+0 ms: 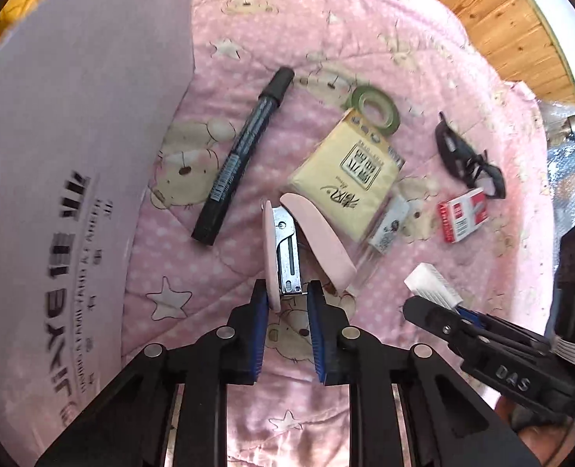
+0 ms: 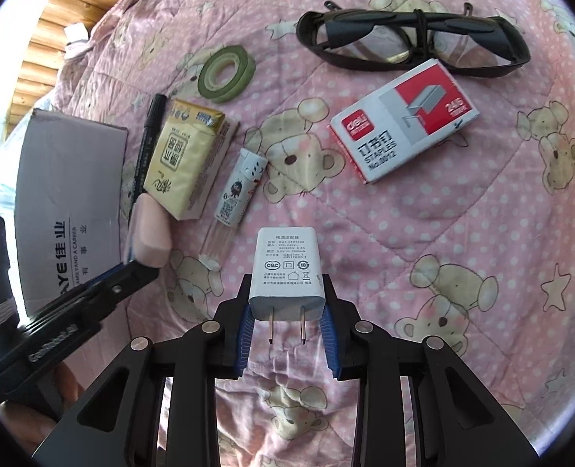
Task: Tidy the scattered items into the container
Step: 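Grasp the pink stapler with the left gripper and lift it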
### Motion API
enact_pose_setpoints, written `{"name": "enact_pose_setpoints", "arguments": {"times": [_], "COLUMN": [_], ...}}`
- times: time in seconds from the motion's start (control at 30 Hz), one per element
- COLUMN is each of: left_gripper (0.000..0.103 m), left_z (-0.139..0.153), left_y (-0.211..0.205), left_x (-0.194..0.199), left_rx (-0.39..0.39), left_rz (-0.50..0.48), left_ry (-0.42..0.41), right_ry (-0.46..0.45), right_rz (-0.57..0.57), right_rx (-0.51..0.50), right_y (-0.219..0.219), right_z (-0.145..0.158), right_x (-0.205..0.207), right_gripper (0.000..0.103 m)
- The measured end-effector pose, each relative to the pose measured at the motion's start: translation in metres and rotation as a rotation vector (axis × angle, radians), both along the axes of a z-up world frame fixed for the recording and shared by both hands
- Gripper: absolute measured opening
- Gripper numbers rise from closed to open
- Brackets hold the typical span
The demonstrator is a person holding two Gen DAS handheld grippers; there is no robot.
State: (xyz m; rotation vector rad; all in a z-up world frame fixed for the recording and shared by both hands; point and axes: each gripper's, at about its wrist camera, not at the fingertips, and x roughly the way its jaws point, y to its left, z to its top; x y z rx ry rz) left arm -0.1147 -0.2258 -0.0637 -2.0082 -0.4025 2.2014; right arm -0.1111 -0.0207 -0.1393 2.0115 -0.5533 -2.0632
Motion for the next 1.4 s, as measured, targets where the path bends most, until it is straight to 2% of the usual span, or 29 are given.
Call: {"name": "enact_pose_setpoints", "arguments": {"times": [0.13, 0.23, 0.47, 0.73, 1.0, 1.4], "left_gripper": [0.021, 0.020, 0.020, 0.020, 0.020, 0.020], "left_z": [0.015, 0.009, -0.011, 0.011, 0.017, 0.043], "left_y": [0.006, -0.014, -0.011, -0.010, 0.000, -0.005], "left_x": [-0.001, 0.018, 0.010, 0.016, 0.023, 0.042], "left_rx": [0.015, 0.024, 0.029, 0.038, 0.059, 0.084], "left_rz": [0.000, -0.003, -0.021, -0.034, -0.040, -0.045], "left_ry": [0.011, 0.021, 0.041, 0.075, 0.118, 0.190], "right_ry": [0.018, 0.033, 0.046, 0.069, 0.096, 0.159], "right_rz": [-0.006, -0.004, 0.005, 0.022, 0.037, 0.059], "right_rx": [-0.010, -0.018, -0.011, 0.002, 0.016, 0.045], "right_y": [0.004, 0.009, 0.002, -0.009, -0.016, -0.026], "right_z": [0.007, 0.016, 0.022, 0.034, 0.048, 0.076], "right_x": [0.001, 0.003, 0.002, 0.009, 0.021, 0.035], "right_gripper": [0.032, 0.032, 0.032, 0.032, 0.032, 0.032]}}
